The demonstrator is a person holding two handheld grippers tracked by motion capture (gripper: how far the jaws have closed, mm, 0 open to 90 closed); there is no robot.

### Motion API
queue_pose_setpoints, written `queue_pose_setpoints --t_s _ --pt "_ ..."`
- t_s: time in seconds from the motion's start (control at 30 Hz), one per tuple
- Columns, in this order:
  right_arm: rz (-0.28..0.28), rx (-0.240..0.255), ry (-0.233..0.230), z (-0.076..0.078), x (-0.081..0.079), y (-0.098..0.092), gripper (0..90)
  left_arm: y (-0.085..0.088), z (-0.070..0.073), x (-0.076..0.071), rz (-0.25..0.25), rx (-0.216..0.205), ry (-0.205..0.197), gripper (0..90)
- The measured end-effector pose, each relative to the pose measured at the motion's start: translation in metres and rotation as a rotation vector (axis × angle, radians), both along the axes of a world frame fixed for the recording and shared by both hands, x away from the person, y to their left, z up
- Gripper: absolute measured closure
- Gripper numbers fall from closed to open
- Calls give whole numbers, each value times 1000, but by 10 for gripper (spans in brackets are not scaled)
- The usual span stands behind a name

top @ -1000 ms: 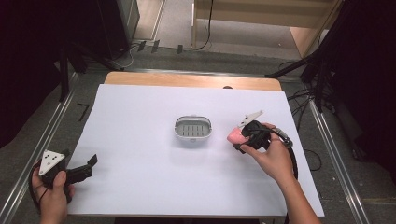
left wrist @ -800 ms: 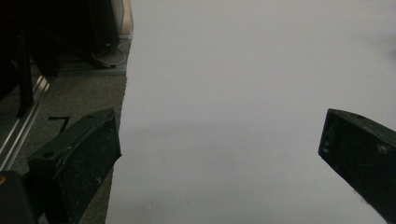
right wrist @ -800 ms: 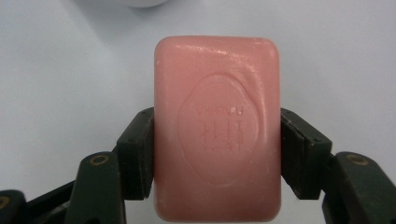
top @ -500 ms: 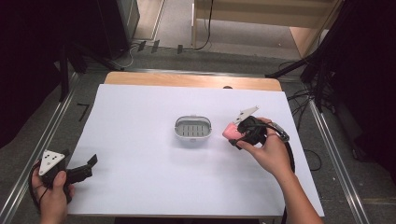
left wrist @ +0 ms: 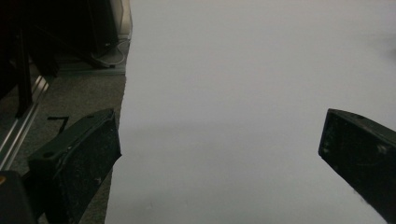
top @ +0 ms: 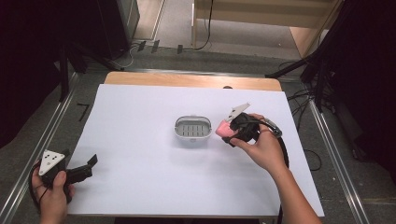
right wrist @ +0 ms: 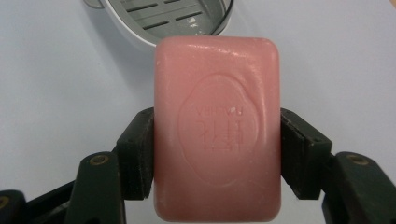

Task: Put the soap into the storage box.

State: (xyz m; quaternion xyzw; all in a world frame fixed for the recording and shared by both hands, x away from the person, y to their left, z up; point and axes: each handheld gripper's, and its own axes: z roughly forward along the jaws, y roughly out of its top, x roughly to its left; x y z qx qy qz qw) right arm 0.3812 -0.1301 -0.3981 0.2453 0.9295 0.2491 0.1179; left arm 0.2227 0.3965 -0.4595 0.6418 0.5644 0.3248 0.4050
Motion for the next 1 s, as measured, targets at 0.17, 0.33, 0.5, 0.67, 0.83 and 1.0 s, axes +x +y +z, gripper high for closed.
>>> queue_pose_setpoints --t_s 0.17,0.33,0.5,0.67,0.83,1.0 --pt "11 -4 1 1 2 7 384 0 0 0 0 2 1 0" --pt "14 -1 -5 4 3 11 384 0 0 0 0 2 1 0" --pt "39 -9 -15 8 5 20 384 0 0 0 -2 2 1 0" --pt "49 -8 -20 10 7 26 384 0 0 0 -5 3 2 0" --pt "69 -15 -20 11 9 34 384 0 0 0 -5 4 3 0" --pt "86 -8 -32 12 10 40 384 0 0 0 -6 4 3 0"
